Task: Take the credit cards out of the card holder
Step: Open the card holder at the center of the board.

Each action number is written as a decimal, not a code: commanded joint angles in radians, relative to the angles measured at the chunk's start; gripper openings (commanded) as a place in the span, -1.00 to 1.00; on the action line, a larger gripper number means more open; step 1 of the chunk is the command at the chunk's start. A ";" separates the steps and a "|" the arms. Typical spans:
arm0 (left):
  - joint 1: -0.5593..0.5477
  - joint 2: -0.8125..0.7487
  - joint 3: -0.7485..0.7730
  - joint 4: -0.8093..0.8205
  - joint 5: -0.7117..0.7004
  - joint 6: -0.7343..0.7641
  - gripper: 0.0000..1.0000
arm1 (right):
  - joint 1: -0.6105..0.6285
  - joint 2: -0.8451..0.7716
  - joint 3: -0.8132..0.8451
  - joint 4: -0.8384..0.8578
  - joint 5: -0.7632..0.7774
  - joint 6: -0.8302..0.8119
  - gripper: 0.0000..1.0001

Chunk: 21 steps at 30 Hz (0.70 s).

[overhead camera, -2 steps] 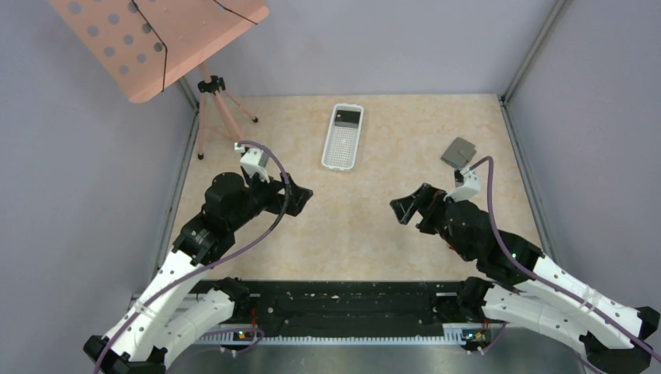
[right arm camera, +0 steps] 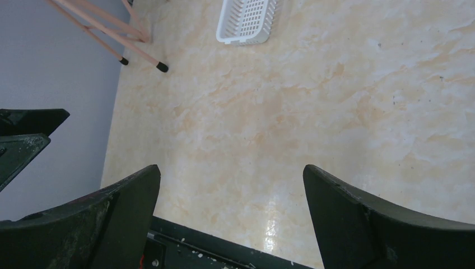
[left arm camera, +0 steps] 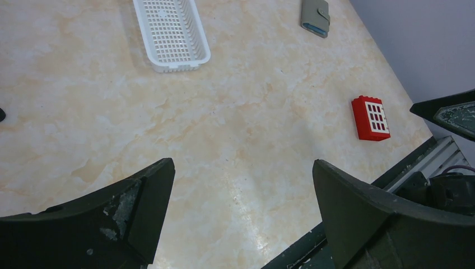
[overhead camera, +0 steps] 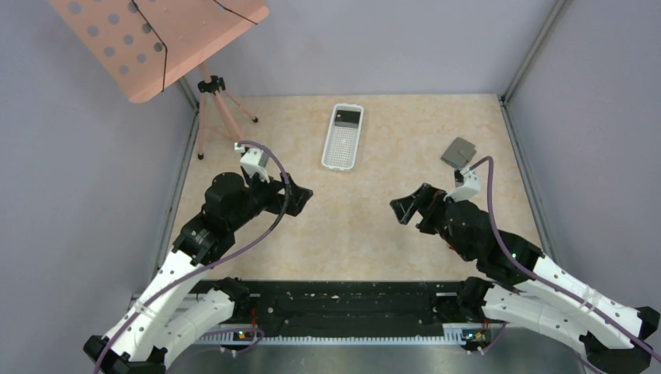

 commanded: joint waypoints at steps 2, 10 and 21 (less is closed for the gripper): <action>-0.005 -0.019 -0.006 0.042 -0.008 0.015 0.98 | 0.007 -0.012 0.000 0.032 0.018 0.019 0.97; -0.005 -0.018 -0.002 0.026 -0.038 0.021 0.98 | 0.007 -0.012 0.012 0.042 0.089 0.018 0.97; -0.004 -0.040 0.000 0.013 -0.042 0.024 0.95 | -0.080 0.217 0.097 0.119 0.392 -0.349 0.97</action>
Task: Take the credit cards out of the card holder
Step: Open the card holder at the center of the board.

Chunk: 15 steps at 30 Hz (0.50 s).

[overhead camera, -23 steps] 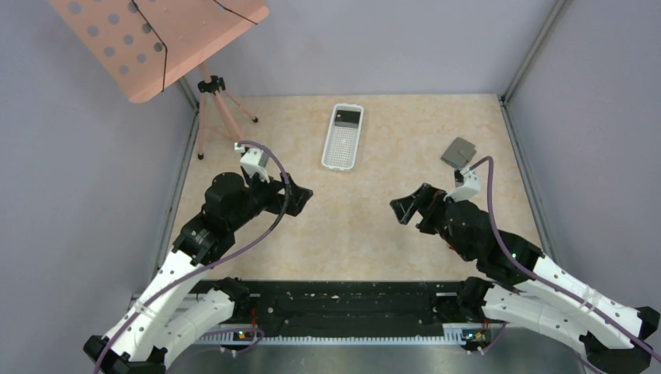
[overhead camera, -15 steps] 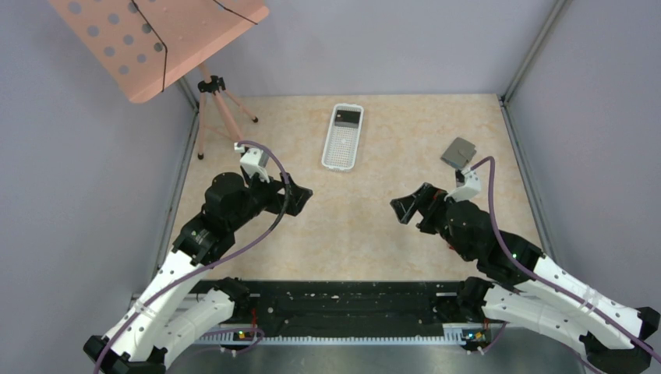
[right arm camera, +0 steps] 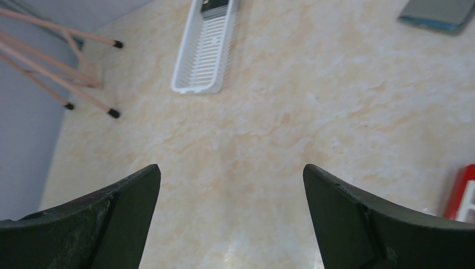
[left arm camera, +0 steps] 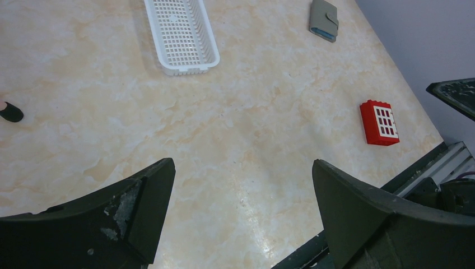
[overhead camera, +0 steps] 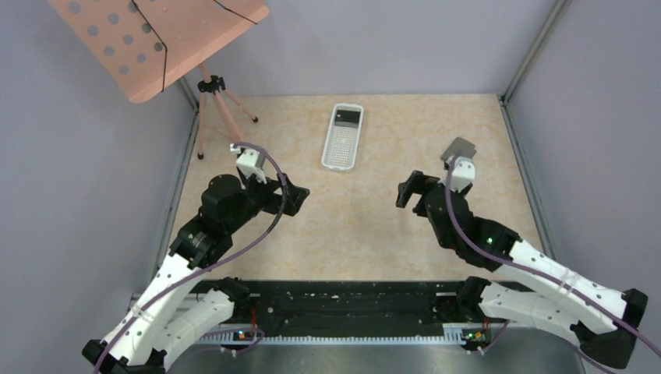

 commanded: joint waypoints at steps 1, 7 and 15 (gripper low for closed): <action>-0.005 -0.020 -0.001 0.020 -0.006 0.008 0.94 | -0.138 0.130 0.084 0.064 0.076 -0.207 0.97; -0.005 -0.017 -0.006 0.026 0.021 -0.008 0.93 | -0.520 0.315 0.114 0.151 -0.236 -0.281 0.81; -0.024 -0.029 -0.005 0.021 0.001 -0.003 0.92 | -0.905 0.577 0.132 0.333 -0.530 -0.239 0.21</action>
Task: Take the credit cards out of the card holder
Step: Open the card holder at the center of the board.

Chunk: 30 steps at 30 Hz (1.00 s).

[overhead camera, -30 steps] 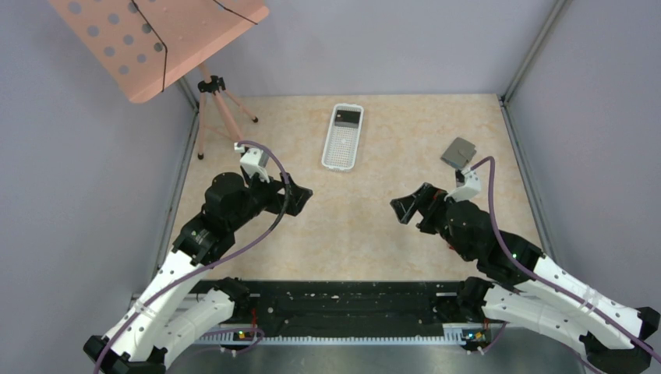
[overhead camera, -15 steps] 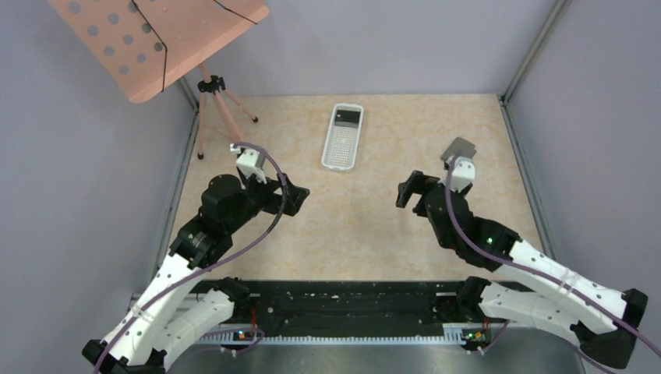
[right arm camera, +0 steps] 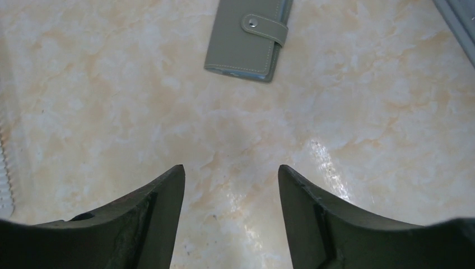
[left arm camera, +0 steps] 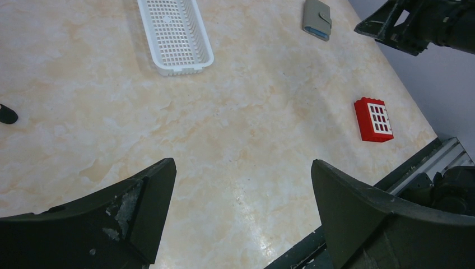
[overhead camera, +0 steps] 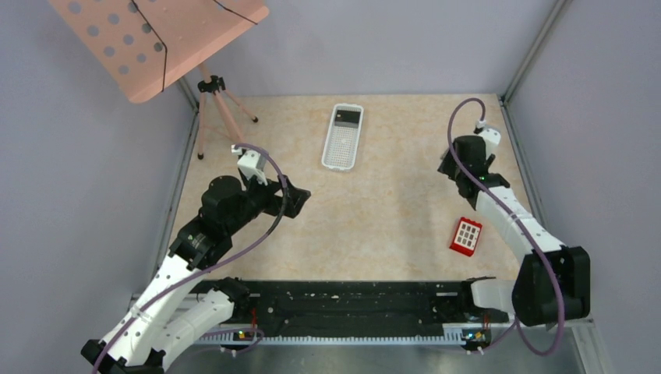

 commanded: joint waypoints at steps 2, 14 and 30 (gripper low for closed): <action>-0.012 -0.019 -0.006 0.028 -0.003 -0.001 0.92 | -0.220 0.165 0.076 0.163 -0.252 0.066 0.15; -0.023 -0.007 -0.003 0.020 -0.021 0.005 0.92 | -0.397 0.426 0.074 0.423 -0.437 0.215 -0.02; -0.031 0.014 0.000 0.020 -0.021 0.005 0.91 | -0.435 0.566 0.057 0.554 -0.516 0.306 -0.13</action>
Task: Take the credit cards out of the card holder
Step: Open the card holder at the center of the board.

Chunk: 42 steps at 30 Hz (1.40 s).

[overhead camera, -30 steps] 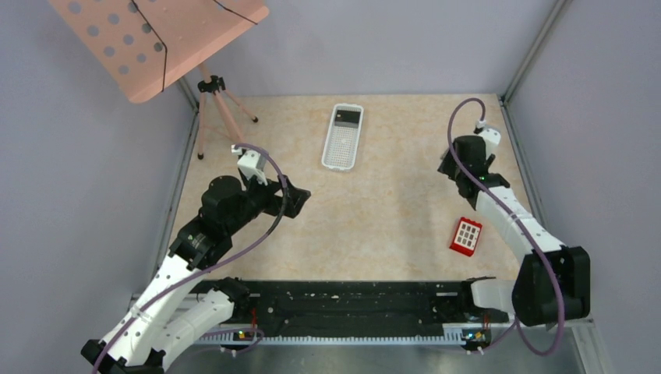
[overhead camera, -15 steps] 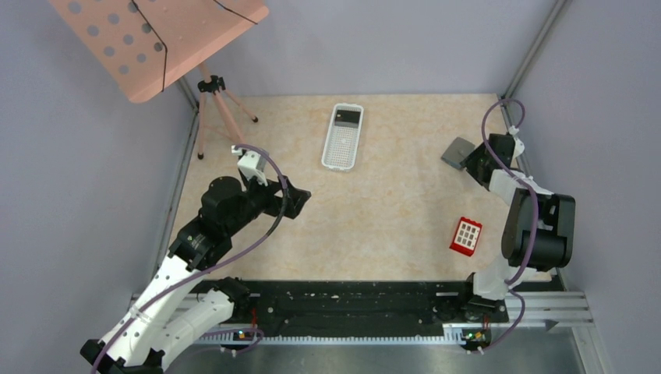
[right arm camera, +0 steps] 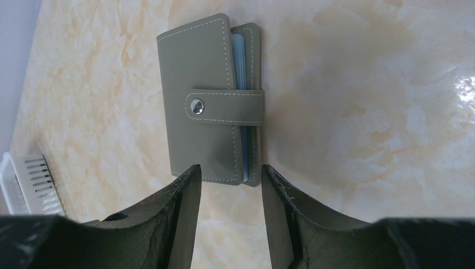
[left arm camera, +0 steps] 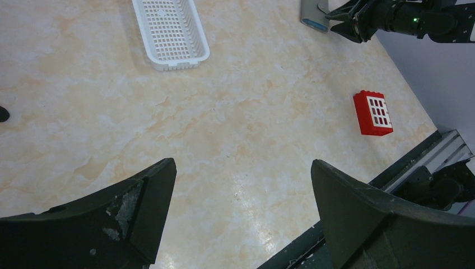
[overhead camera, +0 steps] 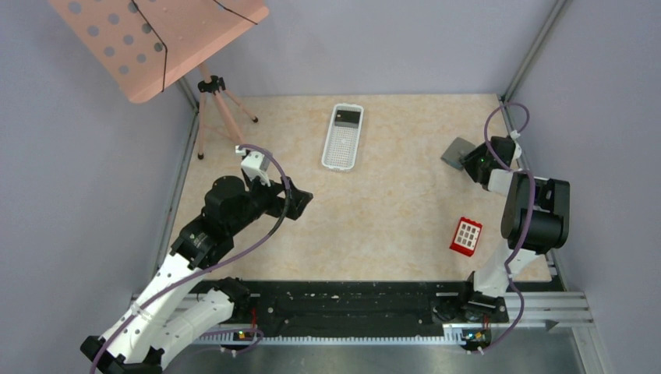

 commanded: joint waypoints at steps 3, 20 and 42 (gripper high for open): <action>-0.003 0.009 -0.001 0.029 -0.015 0.004 0.91 | -0.032 0.039 0.001 0.110 -0.044 0.035 -0.20; -0.001 0.028 0.000 0.032 -0.011 0.003 0.90 | -0.073 0.086 -0.045 0.247 -0.188 0.078 -0.36; -0.001 0.039 -0.001 0.040 0.008 -0.003 0.90 | -0.073 0.013 -0.007 0.139 -0.191 0.119 -0.37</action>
